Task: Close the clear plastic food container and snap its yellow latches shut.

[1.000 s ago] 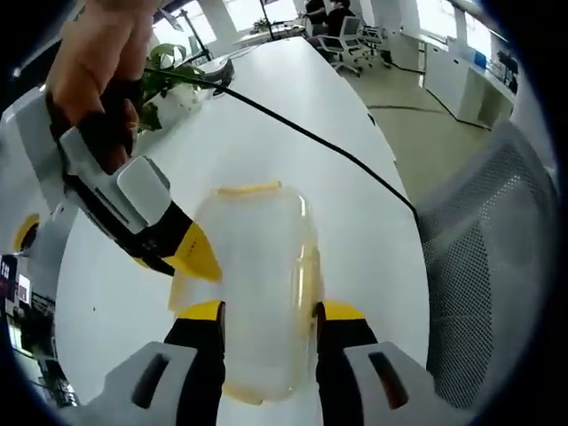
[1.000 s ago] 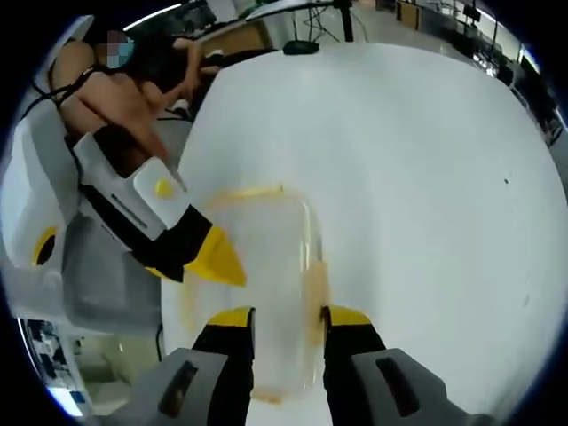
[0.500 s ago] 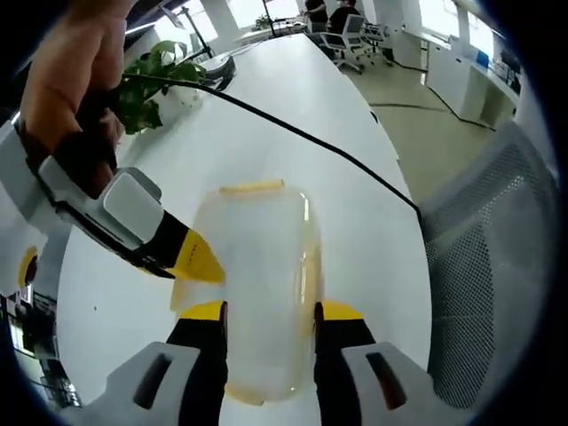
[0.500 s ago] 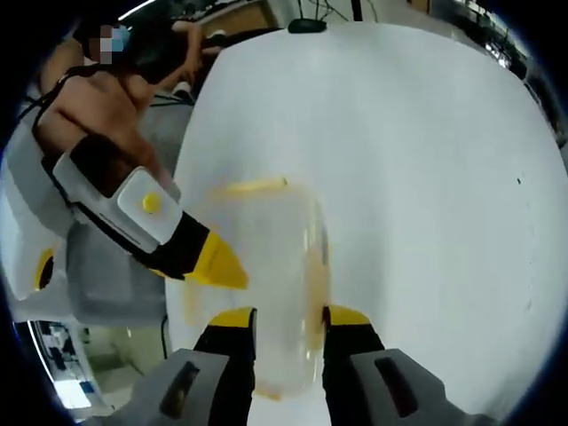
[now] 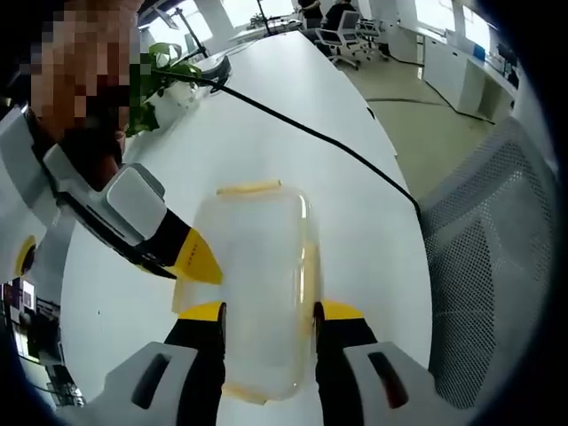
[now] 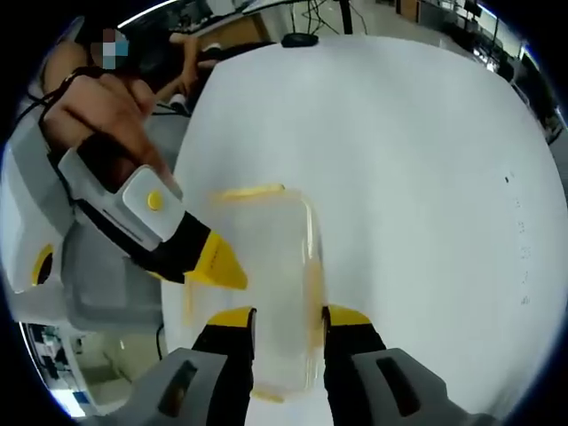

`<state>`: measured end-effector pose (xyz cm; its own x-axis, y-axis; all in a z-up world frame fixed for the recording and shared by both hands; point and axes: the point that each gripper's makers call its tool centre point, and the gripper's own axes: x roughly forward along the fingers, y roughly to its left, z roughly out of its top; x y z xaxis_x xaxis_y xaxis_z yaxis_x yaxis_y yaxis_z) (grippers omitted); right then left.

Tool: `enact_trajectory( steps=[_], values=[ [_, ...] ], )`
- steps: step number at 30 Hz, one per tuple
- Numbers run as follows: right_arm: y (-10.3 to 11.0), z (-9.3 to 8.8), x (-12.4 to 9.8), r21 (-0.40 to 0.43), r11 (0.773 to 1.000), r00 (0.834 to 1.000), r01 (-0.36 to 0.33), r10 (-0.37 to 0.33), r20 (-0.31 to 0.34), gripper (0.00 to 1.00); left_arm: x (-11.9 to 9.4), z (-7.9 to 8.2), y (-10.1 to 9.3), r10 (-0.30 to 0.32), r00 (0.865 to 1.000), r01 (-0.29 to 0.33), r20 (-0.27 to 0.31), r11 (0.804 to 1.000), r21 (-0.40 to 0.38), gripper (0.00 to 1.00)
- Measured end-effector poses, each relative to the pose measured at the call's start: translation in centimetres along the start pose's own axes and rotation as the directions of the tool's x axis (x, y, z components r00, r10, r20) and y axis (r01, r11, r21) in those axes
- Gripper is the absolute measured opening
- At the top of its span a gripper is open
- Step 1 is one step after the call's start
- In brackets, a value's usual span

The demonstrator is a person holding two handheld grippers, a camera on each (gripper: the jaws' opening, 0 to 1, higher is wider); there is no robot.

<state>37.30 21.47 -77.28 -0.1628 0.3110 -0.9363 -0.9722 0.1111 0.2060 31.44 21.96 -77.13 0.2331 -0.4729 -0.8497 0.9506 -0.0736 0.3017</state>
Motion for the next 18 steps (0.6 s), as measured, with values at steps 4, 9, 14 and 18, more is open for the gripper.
enact_trajectory(
  steps=[4,9,14,18],
  values=[
    [0.24,0.08,0.29,0.017,1.0,1.0,0.001,-0.001,0.015,0.33,-0.09,-0.05,0.0,-0.009,1.0,0.01,-0.007,1.0,0.023,0.39],
    [0.15,0.29,0.05,0.013,0.999,0.998,0.041,-0.042,0.037,0.36,-0.34,-0.19,-0.44,-0.055,0.998,0.055,0.003,0.997,0.061,0.45],
    [-0.02,0.43,-0.01,0.017,0.997,0.995,0.076,-0.077,0.067,0.41,-0.38,-0.6,-0.45,-0.057,0.998,0.058,-0.016,0.996,0.061,0.5],
    [-0.03,0.4,-0.26,0.007,0.995,0.992,0.102,-0.103,0.07,0.43,-0.7,-0.85,-0.05,-0.05,0.999,0.051,-0.019,0.997,0.051,0.52]
  ],
)
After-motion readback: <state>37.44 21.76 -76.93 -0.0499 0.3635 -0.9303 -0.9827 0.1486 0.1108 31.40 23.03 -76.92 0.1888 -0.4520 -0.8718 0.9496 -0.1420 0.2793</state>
